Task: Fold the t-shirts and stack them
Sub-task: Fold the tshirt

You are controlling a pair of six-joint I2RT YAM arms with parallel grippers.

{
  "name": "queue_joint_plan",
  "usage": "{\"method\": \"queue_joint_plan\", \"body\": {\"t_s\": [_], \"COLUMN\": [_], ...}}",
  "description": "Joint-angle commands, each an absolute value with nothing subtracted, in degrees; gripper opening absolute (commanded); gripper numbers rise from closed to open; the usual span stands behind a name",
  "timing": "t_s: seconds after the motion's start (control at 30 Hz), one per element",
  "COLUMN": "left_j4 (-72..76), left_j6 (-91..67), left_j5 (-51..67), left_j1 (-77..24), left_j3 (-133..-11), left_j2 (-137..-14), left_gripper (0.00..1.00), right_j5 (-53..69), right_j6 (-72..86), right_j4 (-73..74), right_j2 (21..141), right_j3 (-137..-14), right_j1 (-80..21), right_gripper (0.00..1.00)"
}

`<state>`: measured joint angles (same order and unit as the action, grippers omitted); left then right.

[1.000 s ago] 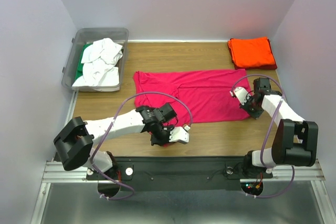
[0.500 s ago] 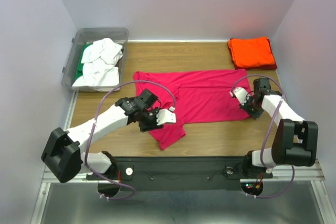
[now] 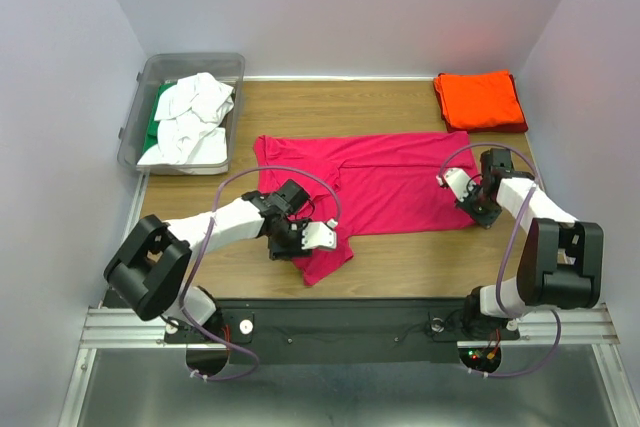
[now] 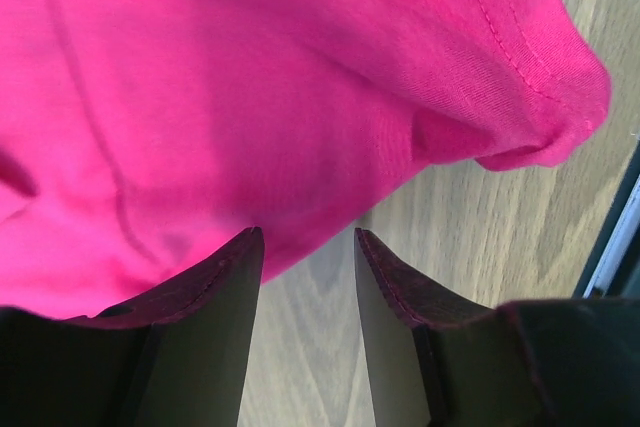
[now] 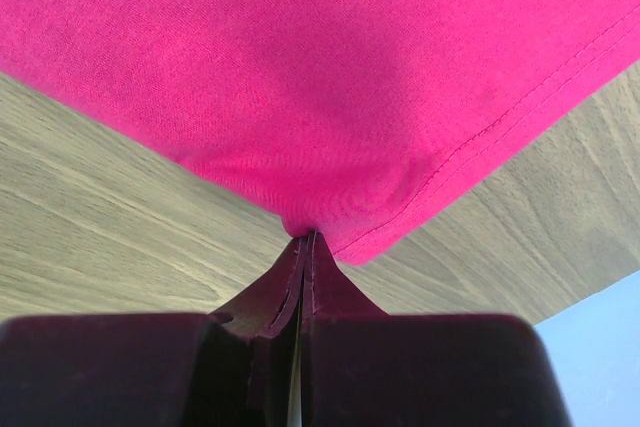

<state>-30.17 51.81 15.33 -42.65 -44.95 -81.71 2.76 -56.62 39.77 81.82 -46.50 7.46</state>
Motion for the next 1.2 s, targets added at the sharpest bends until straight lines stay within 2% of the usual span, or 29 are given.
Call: {"method": "queue_joint_plan", "body": {"t_s": [0.0, 0.07, 0.13, 0.23, 0.27, 0.37, 0.8, 1.07, 1.17], "left_j4": [-28.31, -27.86, -28.04, -29.09, -29.44, -31.19, -41.13, -44.12, -44.21], "left_j6": [53.61, 53.7, 54.05, 54.76, 54.84, 54.5, 52.38, 50.89, 51.85], "left_j5": [16.79, 17.22, 17.84, 17.93, 18.02, 18.72, 22.33, 22.33, 22.06], "left_j1": [-42.63, -42.63, -42.71, -42.63, -42.63, -42.28, -38.06, -37.09, -35.51], "left_j3": [-43.24, -43.15, -43.07, -42.89, -42.89, -43.06, -46.85, -46.84, -47.98], "left_j2": [-82.79, -84.19, -85.86, -87.01, -86.84, -83.94, -70.85, -66.01, -64.95], "left_gripper": [0.53, 0.53, 0.47, 0.23, 0.11, 0.0, 0.0, 0.0, 0.0], "right_j5": [3.08, 2.81, 2.9, 2.73, 2.64, 1.94, 1.41, 0.35, 0.35], "right_j6": [-56.43, -56.6, -56.51, -56.51, -56.43, -56.86, -57.04, -58.97, -59.33], "right_j4": [39.9, 39.81, 39.81, 39.9, 39.99, 39.99, 43.15, 47.46, 47.64], "right_j2": [82.18, 82.27, 82.27, 81.74, 81.48, 79.73, 71.55, 64.44, 65.29], "right_j3": [-48.96, -48.6, -48.69, -48.52, -48.52, -47.99, -45.7, -44.21, -44.91], "right_j1": [7.73, 7.65, 7.65, 7.65, 7.65, 7.65, 7.65, 7.74, 7.91], "right_gripper": [0.01, 0.01, 0.01, 0.01, 0.01, 0.01, 0.01, 0.0, 0.01]}}
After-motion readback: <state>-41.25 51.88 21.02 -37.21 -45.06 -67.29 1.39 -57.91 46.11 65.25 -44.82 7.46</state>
